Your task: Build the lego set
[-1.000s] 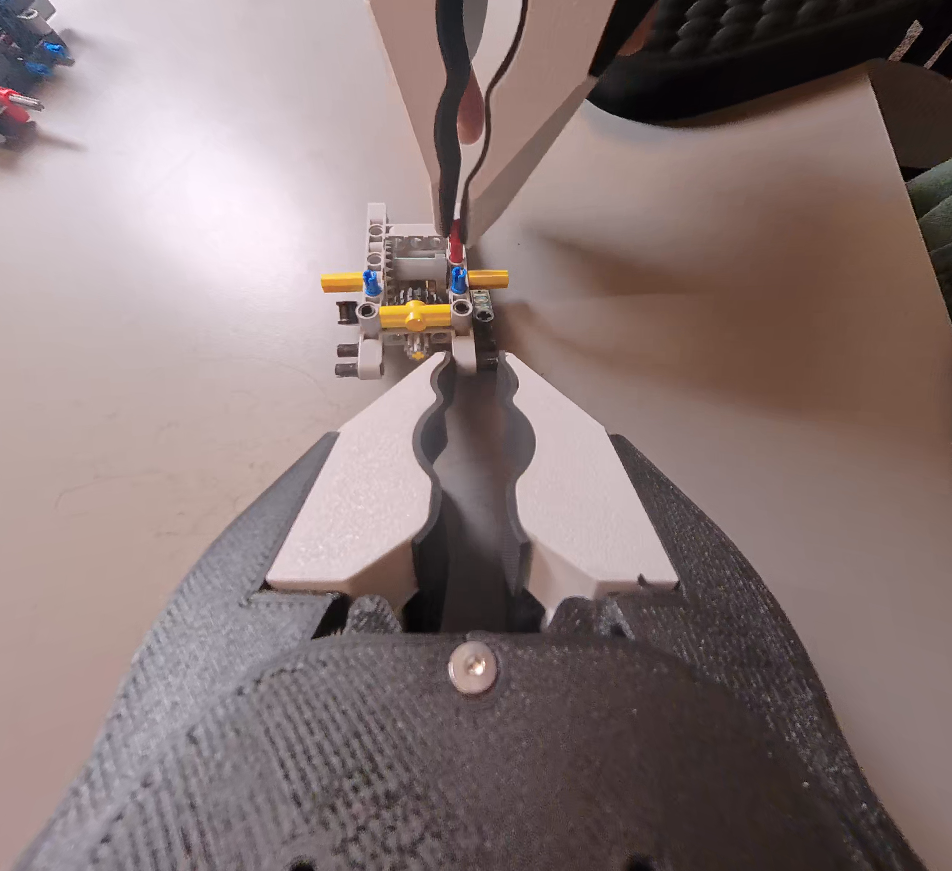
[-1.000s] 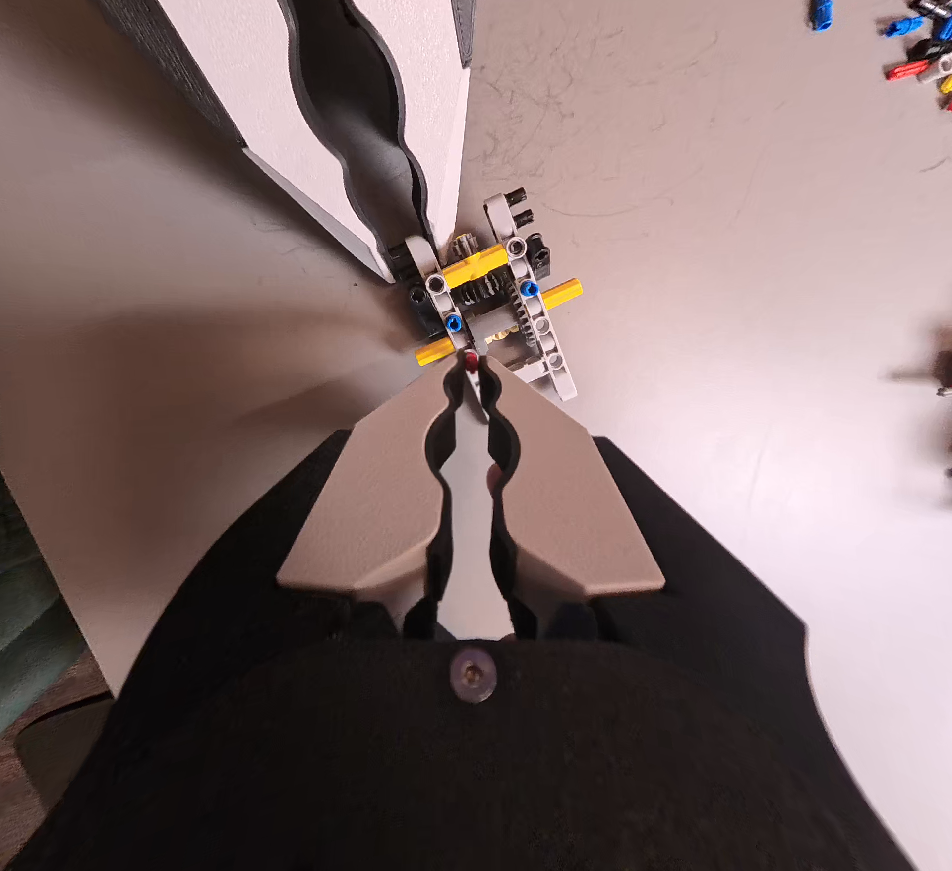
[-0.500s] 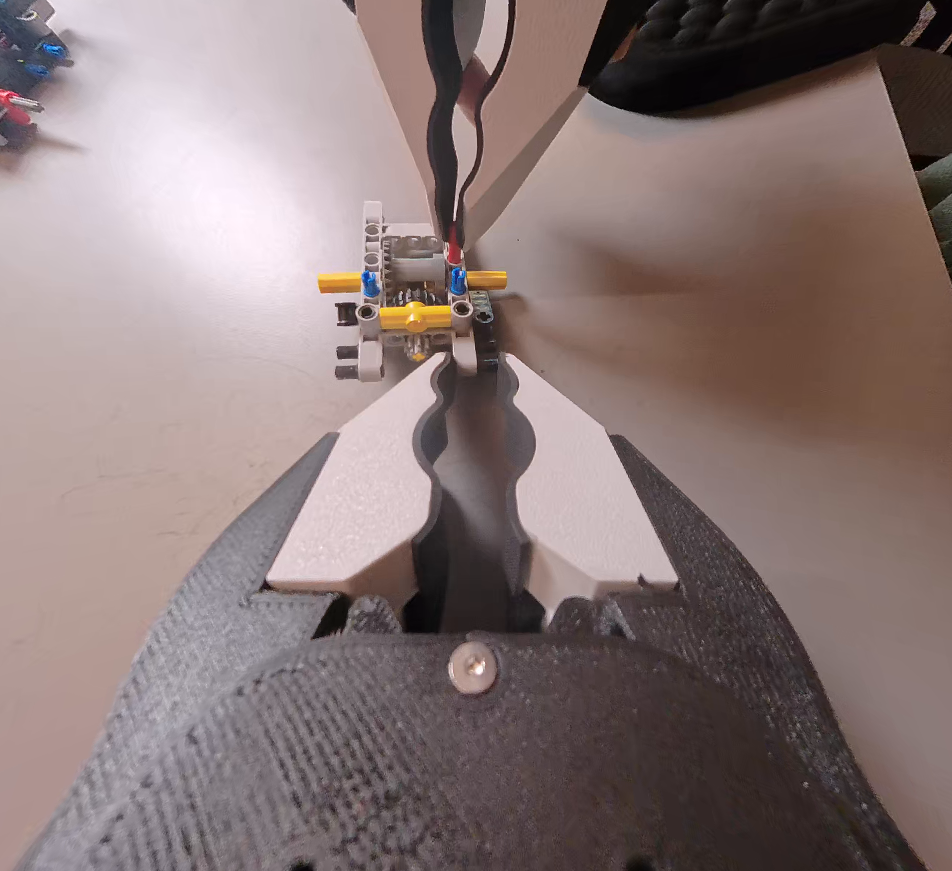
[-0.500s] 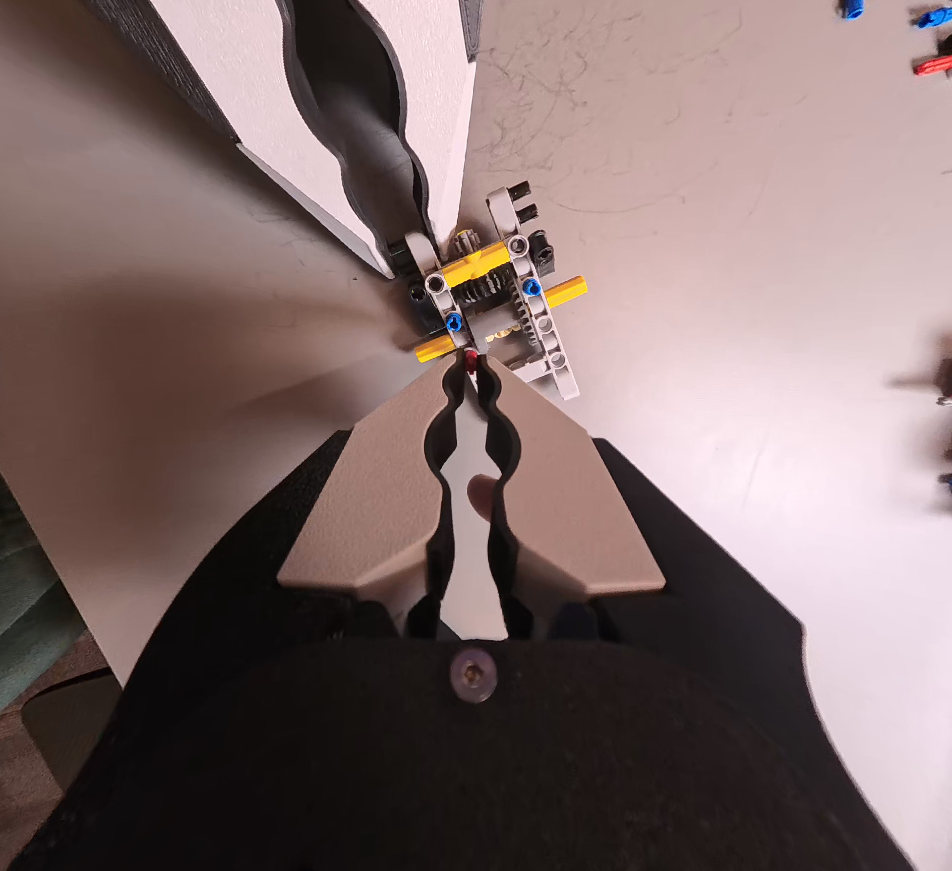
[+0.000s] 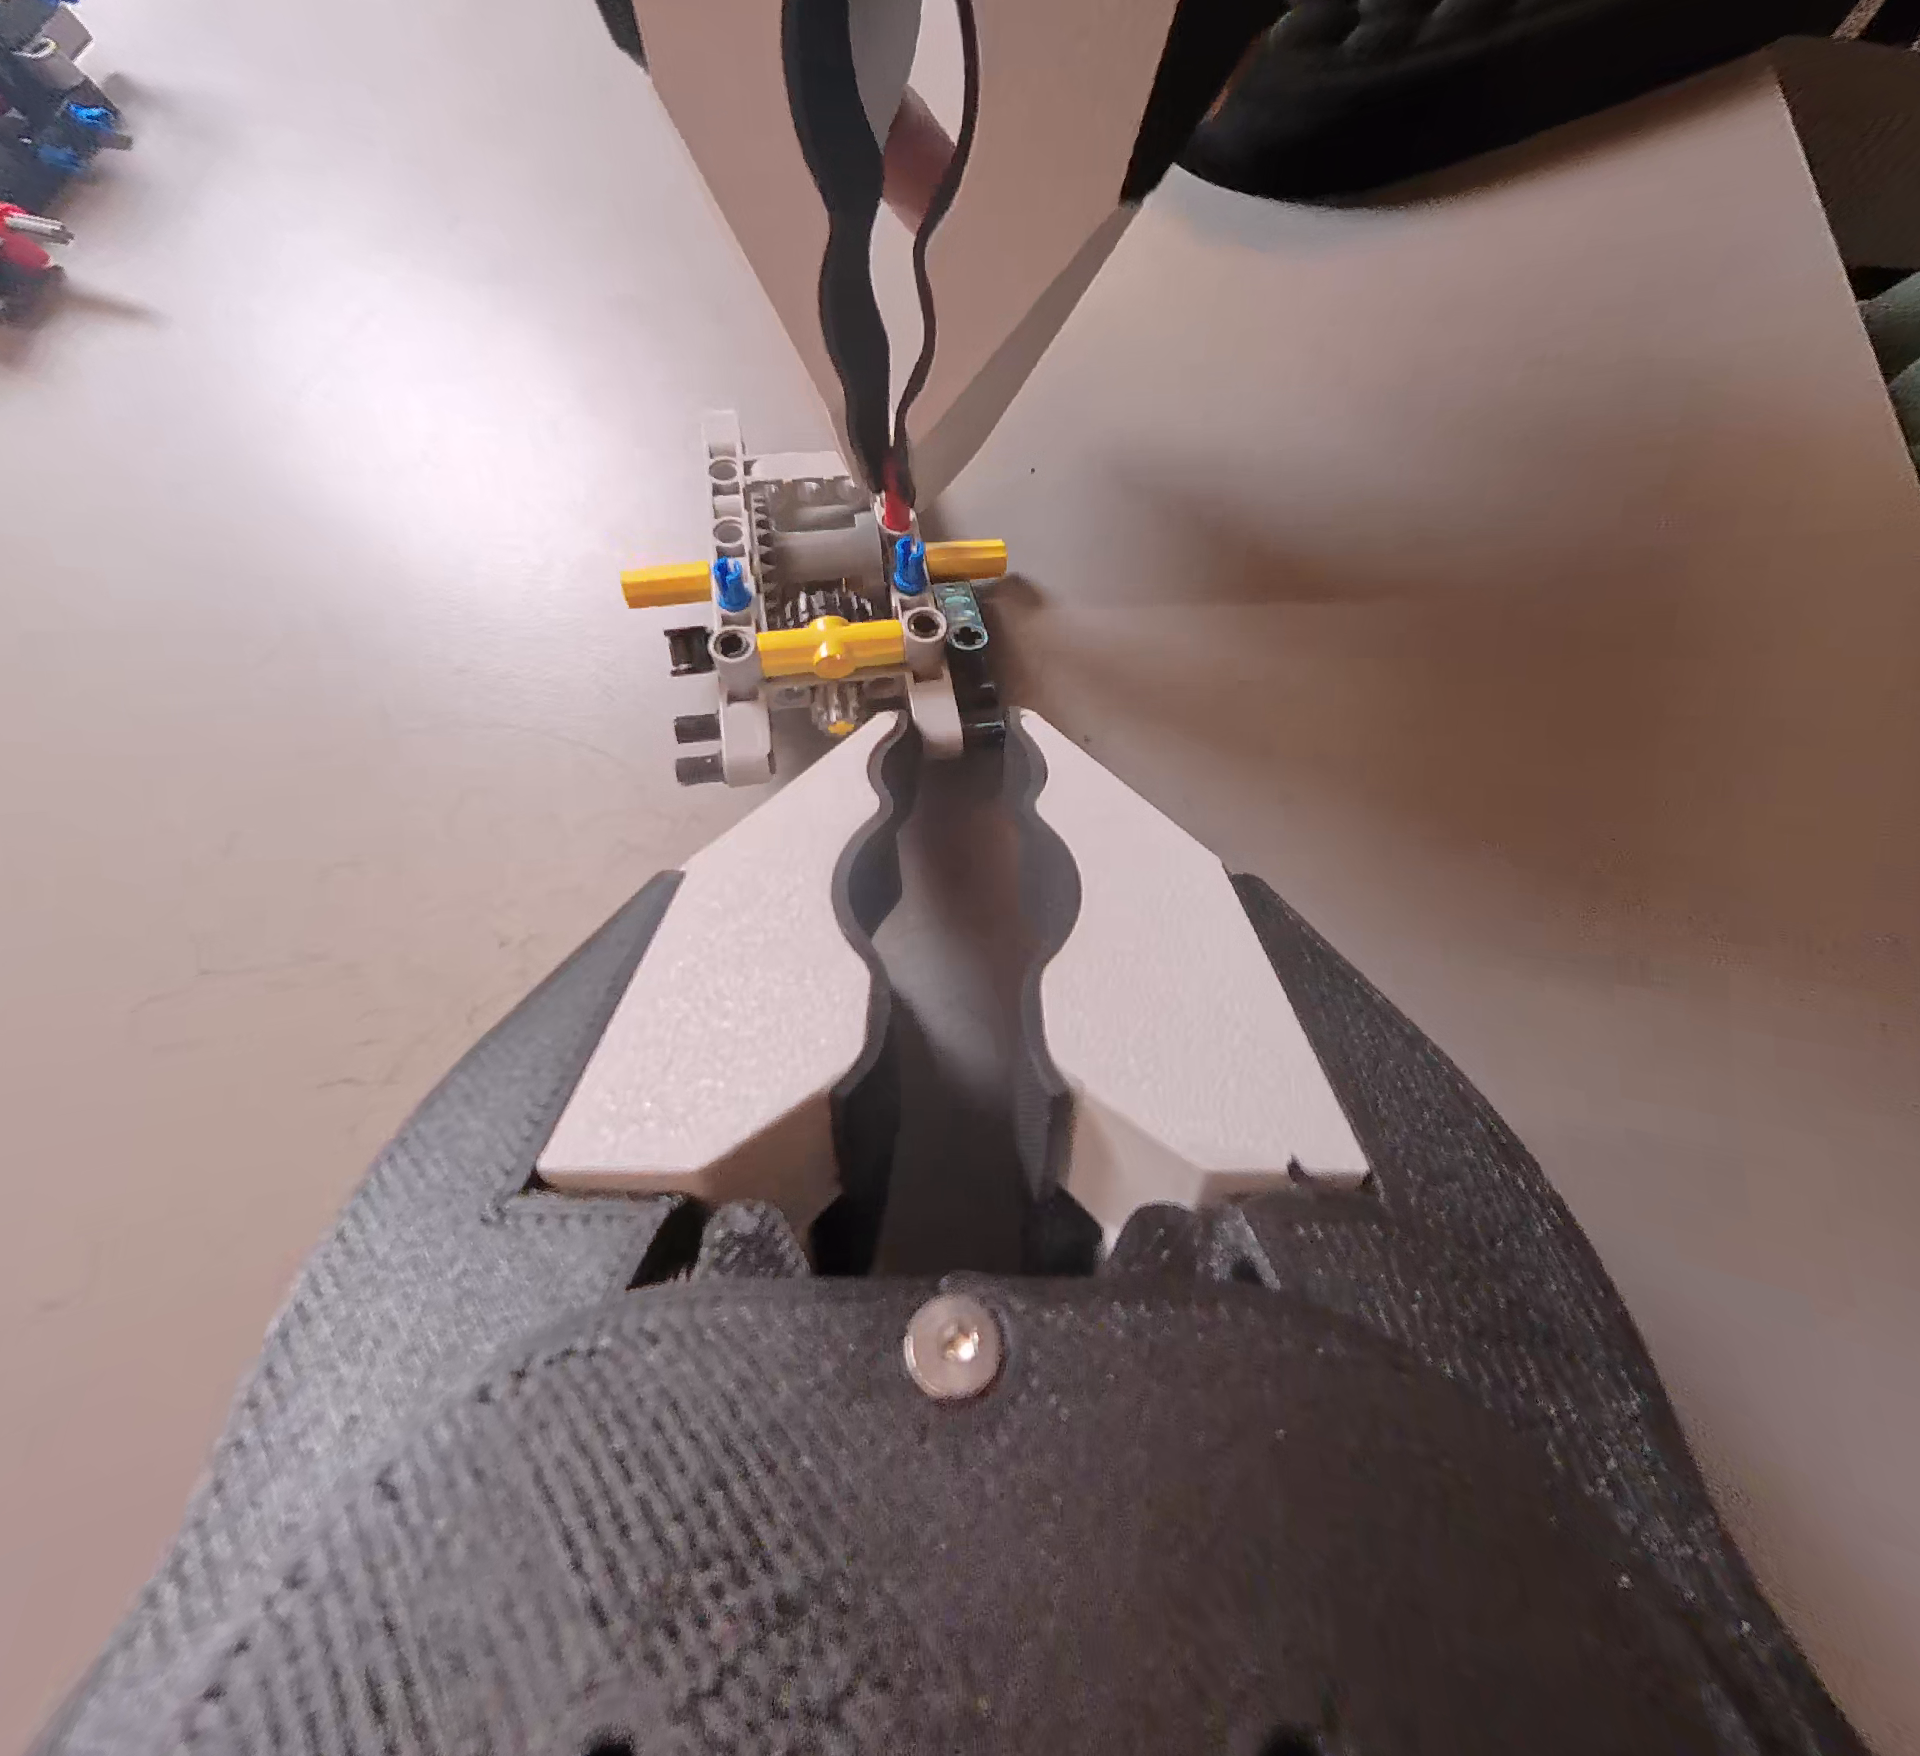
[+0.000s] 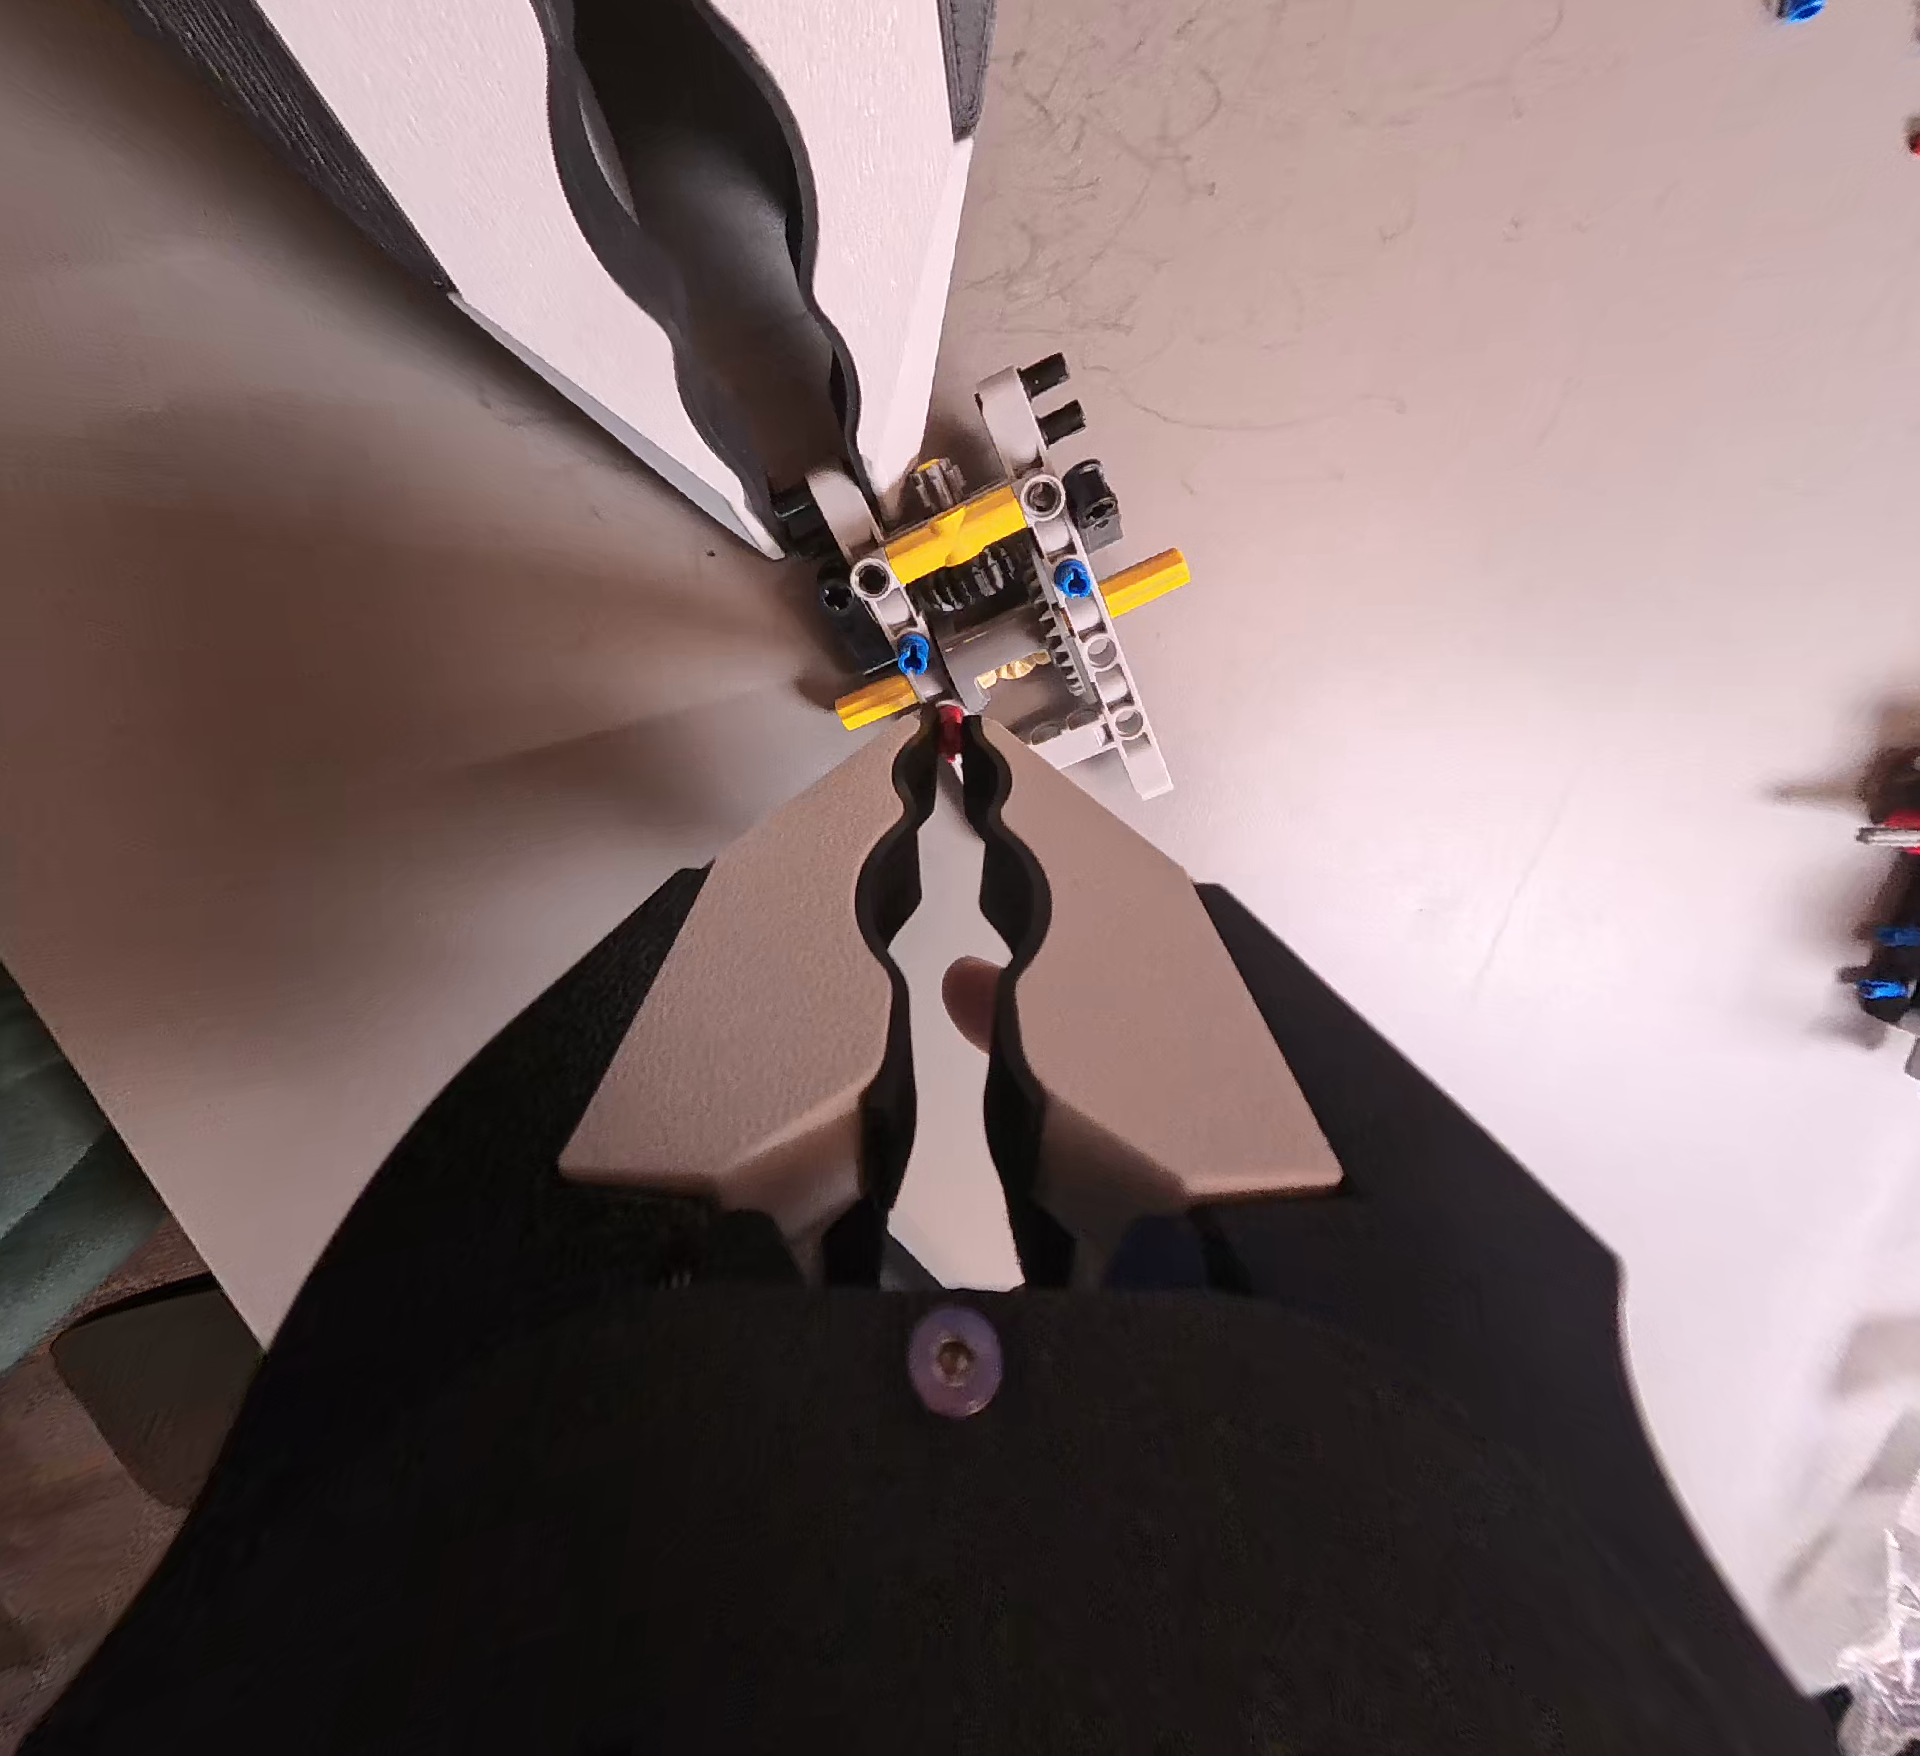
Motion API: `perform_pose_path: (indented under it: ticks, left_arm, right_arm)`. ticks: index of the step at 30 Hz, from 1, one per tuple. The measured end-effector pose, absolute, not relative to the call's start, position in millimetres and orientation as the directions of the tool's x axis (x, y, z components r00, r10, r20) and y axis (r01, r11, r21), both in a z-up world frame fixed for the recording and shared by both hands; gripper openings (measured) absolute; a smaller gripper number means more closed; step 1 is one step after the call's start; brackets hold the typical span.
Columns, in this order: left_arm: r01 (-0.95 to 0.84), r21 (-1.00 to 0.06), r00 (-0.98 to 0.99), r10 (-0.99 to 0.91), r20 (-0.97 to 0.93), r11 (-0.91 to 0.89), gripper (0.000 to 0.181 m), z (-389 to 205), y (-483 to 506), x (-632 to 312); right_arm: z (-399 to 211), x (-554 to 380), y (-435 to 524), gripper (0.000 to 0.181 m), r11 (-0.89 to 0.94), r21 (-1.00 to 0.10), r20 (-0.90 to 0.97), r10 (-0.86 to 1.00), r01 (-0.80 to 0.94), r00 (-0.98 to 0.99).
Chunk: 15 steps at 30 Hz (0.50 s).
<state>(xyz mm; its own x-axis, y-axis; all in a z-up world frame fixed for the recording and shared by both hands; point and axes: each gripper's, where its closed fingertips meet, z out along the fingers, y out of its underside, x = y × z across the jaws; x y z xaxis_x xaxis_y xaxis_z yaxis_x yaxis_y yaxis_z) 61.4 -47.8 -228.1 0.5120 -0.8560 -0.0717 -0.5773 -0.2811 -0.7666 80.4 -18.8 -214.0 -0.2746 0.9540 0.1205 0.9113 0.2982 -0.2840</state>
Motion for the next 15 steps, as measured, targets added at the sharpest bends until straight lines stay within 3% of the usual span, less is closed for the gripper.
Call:
perform_pose_path:
  ticks: [8,15]
  left_arm:
    - [-0.565,-0.768,0.518,-0.854,-0.045,-0.302,0.015,-228.2,-47.1,58.8]
    - [-0.540,-0.783,0.537,-0.843,-0.038,-0.309,0.015,-224.3,-43.9,55.5]
  right_arm:
    - [-214.1,77.8,-18.7,0.003,0.289,-0.297,0.117,0.957,0.910,-0.266]
    - [-211.5,74.7,-16.3,0.003,0.187,-0.411,0.065,0.982,0.892,-0.176]
